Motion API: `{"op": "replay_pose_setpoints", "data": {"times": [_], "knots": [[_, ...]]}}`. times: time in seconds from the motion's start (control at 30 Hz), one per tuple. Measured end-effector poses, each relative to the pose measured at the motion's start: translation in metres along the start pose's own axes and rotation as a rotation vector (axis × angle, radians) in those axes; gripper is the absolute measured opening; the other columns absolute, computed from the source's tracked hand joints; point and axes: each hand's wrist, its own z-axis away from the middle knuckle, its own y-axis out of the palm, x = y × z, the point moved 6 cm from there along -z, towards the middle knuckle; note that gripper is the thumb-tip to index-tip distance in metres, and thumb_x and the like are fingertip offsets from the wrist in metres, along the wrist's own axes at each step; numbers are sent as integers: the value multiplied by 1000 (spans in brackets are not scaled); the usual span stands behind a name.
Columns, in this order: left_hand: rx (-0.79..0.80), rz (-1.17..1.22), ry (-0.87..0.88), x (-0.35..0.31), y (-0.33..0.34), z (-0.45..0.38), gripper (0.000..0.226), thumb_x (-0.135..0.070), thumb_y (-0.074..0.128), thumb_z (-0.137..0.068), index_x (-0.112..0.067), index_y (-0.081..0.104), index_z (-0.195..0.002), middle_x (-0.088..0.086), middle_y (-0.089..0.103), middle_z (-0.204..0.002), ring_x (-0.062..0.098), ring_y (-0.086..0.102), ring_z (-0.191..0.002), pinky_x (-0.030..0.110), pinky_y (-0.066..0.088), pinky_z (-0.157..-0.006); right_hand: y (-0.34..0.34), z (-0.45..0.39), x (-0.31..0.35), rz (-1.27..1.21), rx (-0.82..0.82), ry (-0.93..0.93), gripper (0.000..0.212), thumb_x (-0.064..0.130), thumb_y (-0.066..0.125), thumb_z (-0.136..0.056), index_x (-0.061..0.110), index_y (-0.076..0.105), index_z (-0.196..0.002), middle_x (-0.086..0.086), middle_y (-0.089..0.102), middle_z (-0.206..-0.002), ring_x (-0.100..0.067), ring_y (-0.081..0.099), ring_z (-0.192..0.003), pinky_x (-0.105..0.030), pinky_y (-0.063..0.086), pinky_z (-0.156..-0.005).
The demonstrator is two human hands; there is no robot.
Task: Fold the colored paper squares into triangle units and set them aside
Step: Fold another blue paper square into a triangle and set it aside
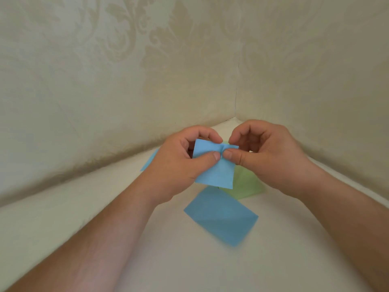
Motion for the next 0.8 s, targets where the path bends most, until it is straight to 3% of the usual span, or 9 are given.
{"op": "replay_pose_setpoints", "data": {"times": [0.1,0.17,0.3,0.37,0.47,0.8], "knots": [[-6,11,26,-2,1,1,16,-20,80,-85,-31,72,-93,13,67,-87,25,61,-79,41,48,-70,1,1,0,-43,8,8,20,6,86,-80,18,70,-82,-8,67,-77,-20,57,-71,-42,47,-69],[-6,15,43,-3,1,1,21,-17,85,-83,-30,72,-93,7,68,-87,24,63,-79,41,50,-71,1,1,0,-68,5,16,20,5,86,-79,17,70,-80,-5,68,-77,-20,59,-72,-41,49,-70],[-16,52,22,-4,0,0,23,-7,80,-86,-28,72,-92,1,72,-85,19,69,-78,34,55,-68,1,1,2,-169,0,61,19,15,84,-69,13,72,-83,-4,71,-78,-16,66,-73,-25,54,-68],[-29,89,-8,-3,-2,0,23,-5,78,-87,-27,72,-92,2,73,-86,19,71,-79,31,56,-67,0,1,3,-204,2,77,17,9,82,-72,11,73,-87,-3,73,-78,-13,68,-72,-21,55,-67],[-38,162,-57,0,-3,-1,19,-11,78,-83,-26,72,-93,5,75,-90,23,73,-83,35,57,-71,-1,1,4,-215,1,101,20,-6,74,-84,12,75,-90,-3,74,-78,-14,68,-71,-24,57,-69],[-40,164,-91,3,-4,-2,24,-6,77,-87,-26,73,-99,4,75,-92,23,73,-87,36,58,-75,0,2,6,-195,-30,138,16,-3,74,-87,13,77,-85,-10,75,-79,-18,67,-70,-28,57,-70]]}}
